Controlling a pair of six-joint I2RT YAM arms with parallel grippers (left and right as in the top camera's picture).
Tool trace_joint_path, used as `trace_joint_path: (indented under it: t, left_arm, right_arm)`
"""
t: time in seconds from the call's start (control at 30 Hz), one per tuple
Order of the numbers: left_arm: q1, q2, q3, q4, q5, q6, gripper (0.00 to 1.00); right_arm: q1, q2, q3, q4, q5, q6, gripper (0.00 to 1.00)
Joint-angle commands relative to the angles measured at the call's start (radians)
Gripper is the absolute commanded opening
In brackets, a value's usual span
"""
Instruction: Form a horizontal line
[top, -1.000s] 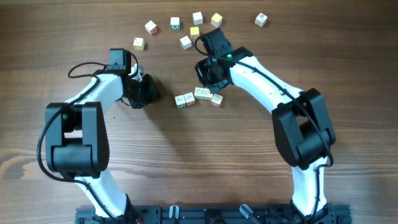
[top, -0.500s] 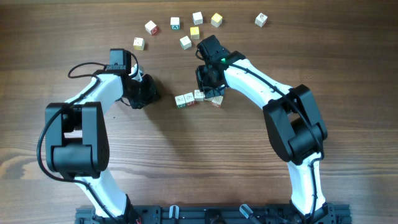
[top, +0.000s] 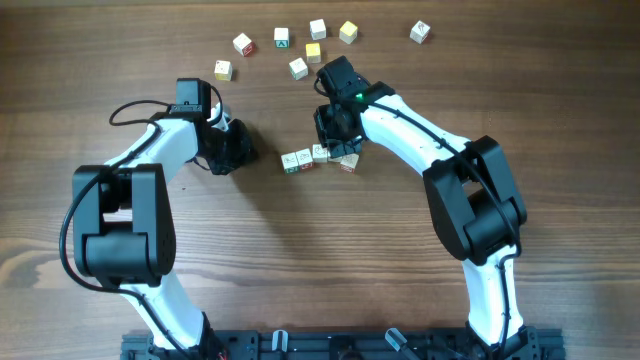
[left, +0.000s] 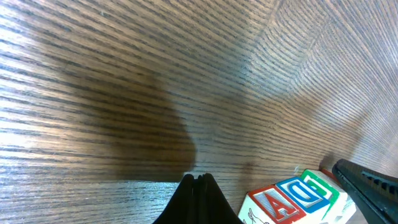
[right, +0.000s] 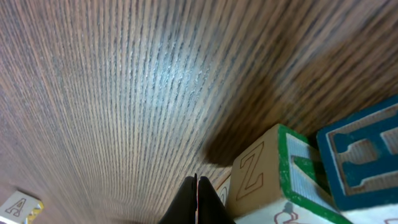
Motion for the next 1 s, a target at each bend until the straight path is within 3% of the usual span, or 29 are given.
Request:
trace_joint_path:
  t: [0.0,0.97]
  left_arm:
    - [-0.003,0.008,-0.009,-0.002,-0.009,-0.005,0.04]
    - [-0.003,0.008,-0.009,-0.004,-0.009,-0.005,0.04]
  right_arm:
    - [-0.006,0.014,0.006,0.039,0.000,-0.091,0.04]
    - [0.011,0.014,0.006,0.010,-0.063,-0.129,0.04]
